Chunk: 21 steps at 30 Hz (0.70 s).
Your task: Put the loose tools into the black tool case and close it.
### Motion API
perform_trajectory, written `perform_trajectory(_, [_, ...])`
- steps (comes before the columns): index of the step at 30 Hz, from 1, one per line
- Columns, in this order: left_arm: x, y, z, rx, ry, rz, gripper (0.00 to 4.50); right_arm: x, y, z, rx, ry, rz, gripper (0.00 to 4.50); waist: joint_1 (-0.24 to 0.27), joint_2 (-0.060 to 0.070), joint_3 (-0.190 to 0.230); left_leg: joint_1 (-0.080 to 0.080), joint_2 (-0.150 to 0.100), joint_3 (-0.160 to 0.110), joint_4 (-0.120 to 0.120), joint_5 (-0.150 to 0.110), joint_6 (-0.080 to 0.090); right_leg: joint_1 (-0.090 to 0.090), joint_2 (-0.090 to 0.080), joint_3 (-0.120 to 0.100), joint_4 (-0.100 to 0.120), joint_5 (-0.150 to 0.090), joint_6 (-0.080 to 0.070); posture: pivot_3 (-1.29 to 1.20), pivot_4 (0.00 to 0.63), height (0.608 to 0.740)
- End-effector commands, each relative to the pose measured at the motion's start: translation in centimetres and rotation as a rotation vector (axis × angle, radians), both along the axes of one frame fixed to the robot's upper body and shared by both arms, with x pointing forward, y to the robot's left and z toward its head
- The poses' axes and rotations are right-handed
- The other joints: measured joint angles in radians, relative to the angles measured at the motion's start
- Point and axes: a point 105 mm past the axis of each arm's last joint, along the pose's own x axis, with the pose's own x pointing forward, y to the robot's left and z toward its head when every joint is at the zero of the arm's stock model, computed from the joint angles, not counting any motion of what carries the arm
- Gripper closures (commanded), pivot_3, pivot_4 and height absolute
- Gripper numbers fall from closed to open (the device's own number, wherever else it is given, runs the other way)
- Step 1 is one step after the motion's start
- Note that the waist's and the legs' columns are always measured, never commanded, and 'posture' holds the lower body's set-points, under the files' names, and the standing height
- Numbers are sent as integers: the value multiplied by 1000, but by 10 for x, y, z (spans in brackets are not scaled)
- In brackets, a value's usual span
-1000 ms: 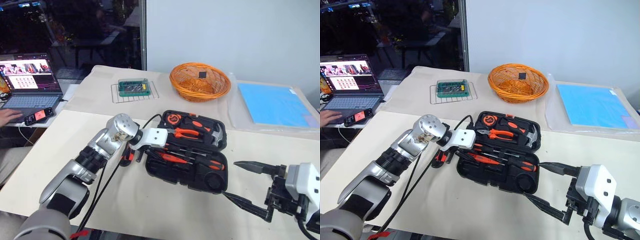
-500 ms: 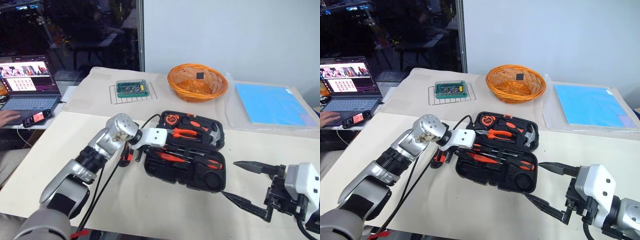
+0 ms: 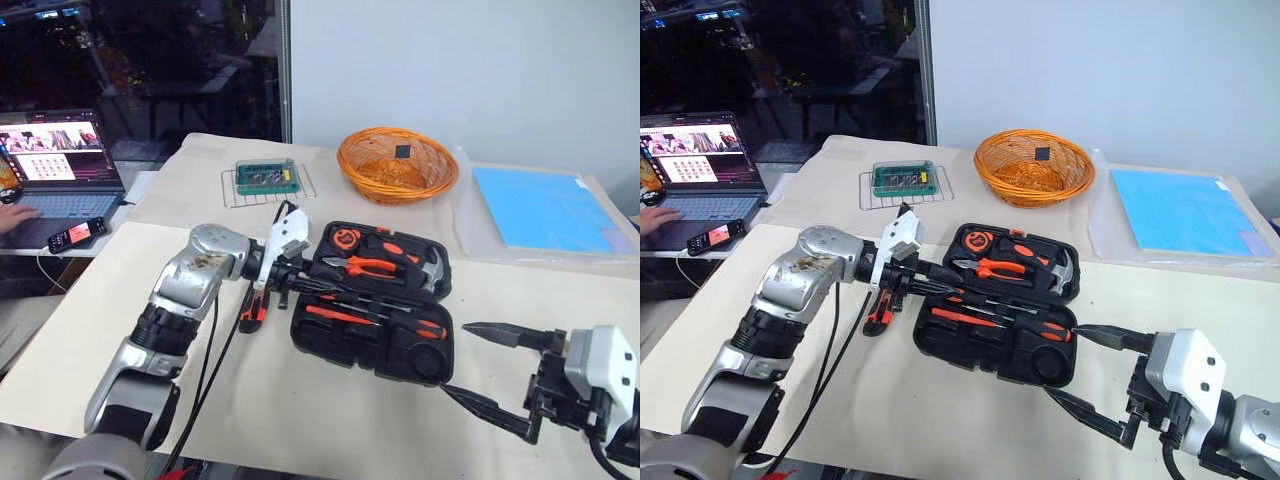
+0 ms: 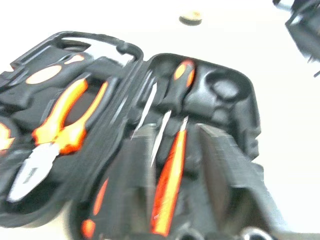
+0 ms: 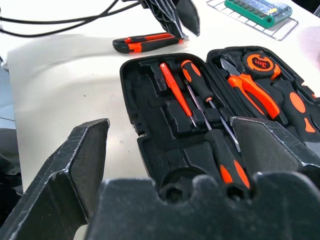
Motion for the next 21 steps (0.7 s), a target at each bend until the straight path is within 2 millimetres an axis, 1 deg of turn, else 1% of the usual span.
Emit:
perform_trajectory(1, [11,-18,-8,-57,-49,135,4477,1,2,5,-5,-33,11,0,1,0,0,0,0,0,0,0,0,0,0,0,0,0,1,0,150,740])
perform_trajectory(2, [13,-20,-10,-57,-56,154,4477,2,2,6,-5,-34,12,0,1,0,0,0,-1,0,0,0,0,0,0,1,0,1,0,0,150,740])
perform_trajectory(3, [16,-21,-16,-39,-85,184,4477,1,3,6,-5,-34,12,0,1,-1,0,0,-1,0,0,0,1,0,0,1,0,1,0,0,150,740])
perform_trajectory(5, [16,-24,-29,4,-102,202,4477,0,3,5,-8,-33,12,0,1,0,0,0,-1,0,0,0,1,0,0,1,0,2,-2,0,150,740])
perform_trajectory(7, [10,-20,-49,72,-82,203,4477,-1,5,6,-8,-32,12,0,-3,0,0,0,0,0,0,0,0,-1,1,2,0,4,-4,0,150,740])
perform_trajectory(8, [8,-19,-55,95,-79,200,4477,-1,5,6,-8,-32,12,0,-4,0,0,0,0,0,0,0,0,-1,1,2,0,4,-5,0,150,740])
perform_trajectory(9, [4,-14,-68,144,-62,198,4477,-2,5,6,-9,-29,12,0,-6,1,0,0,0,0,0,0,1,0,1,2,0,4,-5,0,150,740])
perform_trajectory(10, [1,-11,-76,176,-52,196,4477,-2,5,5,-9,-28,12,0,-6,1,0,0,0,1,0,0,1,-1,1,2,0,4,-5,0,150,740])
perform_trajectory(11, [-4,-6,-89,235,-48,176,4477,-3,5,5,-11,-25,11,0,-5,0,0,0,0,1,0,0,1,-1,1,2,0,4,-5,0,150,740])
perform_trajectory(13, [-14,-1,-106,298,-38,139,4477,-3,5,5,-13,-23,12,0,-4,1,-3,1,0,0,0,0,1,-1,0,2,0,4,-6,0,150,740])
perform_trajectory(14, [-17,1,-110,311,-33,134,4477,-3,5,5,-13,-22,12,0,-4,2,-5,2,0,0,0,0,1,0,0,2,-1,0,-11,0,150,740])
perform_trajectory(15, [-18,1,-114,320,-51,124,4477,-3,5,5,-15,-21,14,0,-4,3,-8,2,0,1,0,-1,1,1,-1,2,-1,0,-12,0,150,740])
perform_trajectory(17, [-18,2,-120,343,-98,110,4477,-3,4,5,-17,-20,16,0,-3,4,-12,5,0,1,0,-1,2,3,-2,3,-1,-1,-11,0,150,740])
perform_trajectory(18, [-18,3,-123,355,-124,107,4477,-2,4,5,-18,-20,18,0,-3,4,-14,7,0,1,0,-2,1,4,-3,3,-1,-3,-7,0,150,740])
perform_trajectory(20, [-15,3,-123,332,-133,126,4477,-2,5,5,-19,-20,22,0,-2,5,-17,10,1,1,0,-6,-6,4,-4,3,-1,-4,-6,0,150,740])
perform_trajectory(21, [-12,0,-117,283,-148,139,4477,-1,5,5,-20,-20,25,0,-2,6,-18,11,1,1,0,-6,-7,4,-4,3,-1,-4,-6,0,150,740])
